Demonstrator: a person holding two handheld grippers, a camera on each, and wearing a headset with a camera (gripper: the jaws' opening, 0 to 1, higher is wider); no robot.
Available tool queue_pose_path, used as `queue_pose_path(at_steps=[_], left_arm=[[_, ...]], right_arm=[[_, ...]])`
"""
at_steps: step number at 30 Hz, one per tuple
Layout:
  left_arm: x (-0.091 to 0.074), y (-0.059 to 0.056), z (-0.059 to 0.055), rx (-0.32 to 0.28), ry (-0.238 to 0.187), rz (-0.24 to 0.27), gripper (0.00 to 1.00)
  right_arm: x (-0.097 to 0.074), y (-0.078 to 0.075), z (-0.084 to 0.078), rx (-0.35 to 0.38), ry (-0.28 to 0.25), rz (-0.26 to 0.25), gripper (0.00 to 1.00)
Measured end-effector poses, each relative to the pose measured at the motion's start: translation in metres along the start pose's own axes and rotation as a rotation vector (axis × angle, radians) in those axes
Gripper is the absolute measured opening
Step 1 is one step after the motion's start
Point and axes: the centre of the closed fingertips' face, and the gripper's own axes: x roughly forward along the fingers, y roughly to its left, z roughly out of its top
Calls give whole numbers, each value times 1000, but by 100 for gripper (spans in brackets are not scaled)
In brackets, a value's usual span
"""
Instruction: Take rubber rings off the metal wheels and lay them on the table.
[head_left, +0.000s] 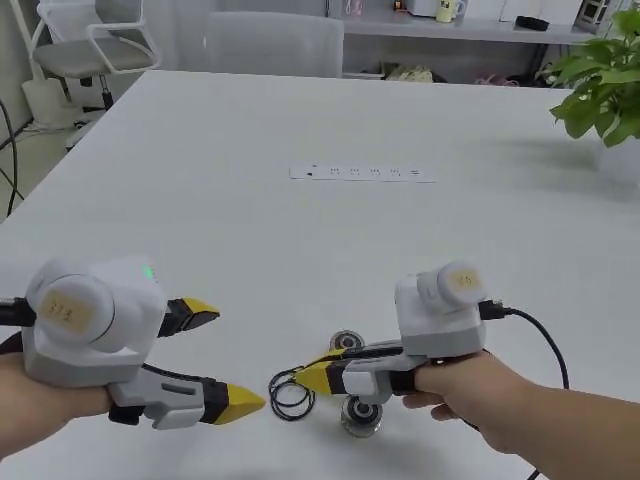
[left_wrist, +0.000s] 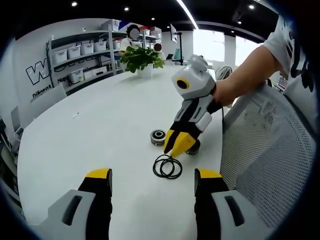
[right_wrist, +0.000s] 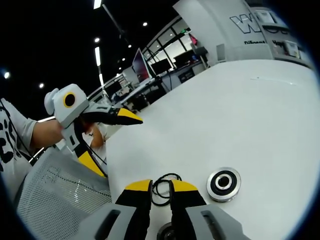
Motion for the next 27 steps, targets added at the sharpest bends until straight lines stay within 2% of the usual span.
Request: queue_pose_path(at_steps=[9,27], left_arm=[[-1,0,1,1,1,0,65],[0,-5,8,5,-5,-12,64]], right_arm=[[-3,0,2,-6,-4,-3,15],[-23,-1,20,-2,-67,-14,17]])
